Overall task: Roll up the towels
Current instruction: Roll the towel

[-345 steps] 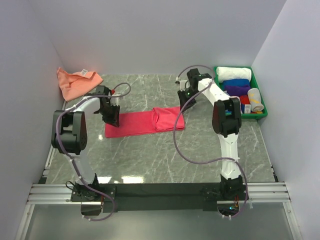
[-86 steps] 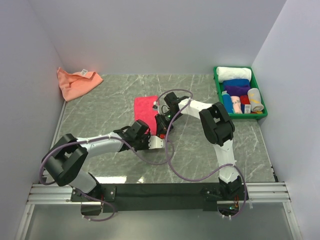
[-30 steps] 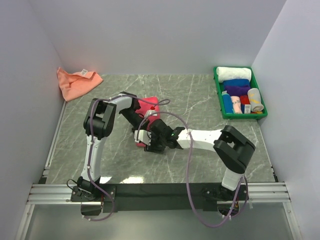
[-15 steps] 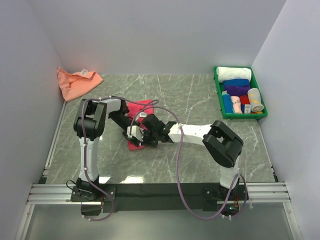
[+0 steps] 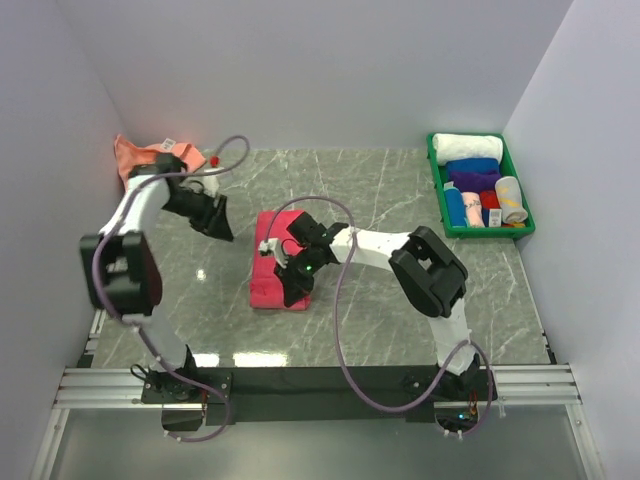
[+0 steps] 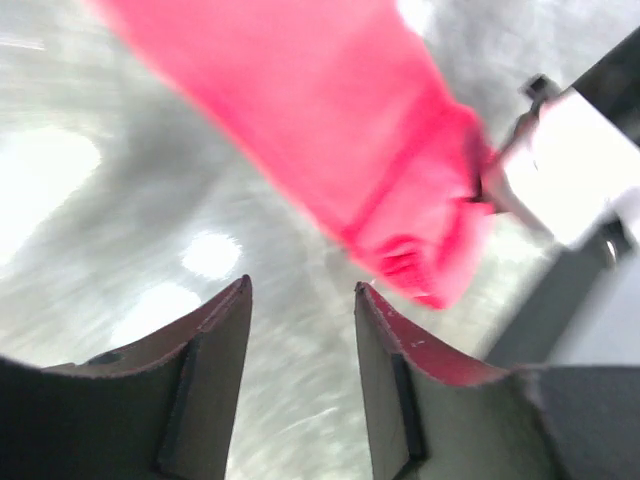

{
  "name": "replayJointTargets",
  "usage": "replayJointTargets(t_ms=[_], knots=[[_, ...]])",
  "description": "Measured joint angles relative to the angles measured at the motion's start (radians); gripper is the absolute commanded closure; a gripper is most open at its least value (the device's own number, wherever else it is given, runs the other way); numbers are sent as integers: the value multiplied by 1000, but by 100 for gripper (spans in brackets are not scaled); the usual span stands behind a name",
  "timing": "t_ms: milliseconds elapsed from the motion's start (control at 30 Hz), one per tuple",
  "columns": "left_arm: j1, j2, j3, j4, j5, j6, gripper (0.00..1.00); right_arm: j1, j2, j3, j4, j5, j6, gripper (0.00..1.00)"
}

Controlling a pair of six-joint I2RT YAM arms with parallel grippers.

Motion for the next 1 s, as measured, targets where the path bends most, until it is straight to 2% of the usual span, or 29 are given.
replayJointTargets(t_ms=[67,167,200,333,400,467,500,633,767,867,1000], knots=[[40,-129,-33,61,-52,0,44,-31,38,31,-30,-81,30,100],[45,-349,-124,161,-127,11,24,-74,104,88,-93,-190,51,100],[40,-428,-160,198,-146,15,1,-82,123,105,-109,-215,54,100],[24,-634,-266,337,-182,-38,0,-107,209,201,-220,-303,59,100],[23,-656,-278,343,-170,-20,1,-110,244,243,-267,-331,60,100],[6,-629,-270,297,-157,60,1,-111,296,307,-336,-364,65,100],[-18,-609,-278,274,-161,106,5,-111,319,333,-365,-382,68,100],[-164,-635,-473,271,-216,222,11,-112,368,377,-427,-431,82,100],[-346,-814,-702,308,-290,281,17,-112,406,408,-486,-468,82,100],[-442,-946,-803,359,-323,322,22,-113,431,422,-517,-499,87,100],[-542,-1014,-885,446,-356,365,29,-113,435,419,-524,-508,91,100]])
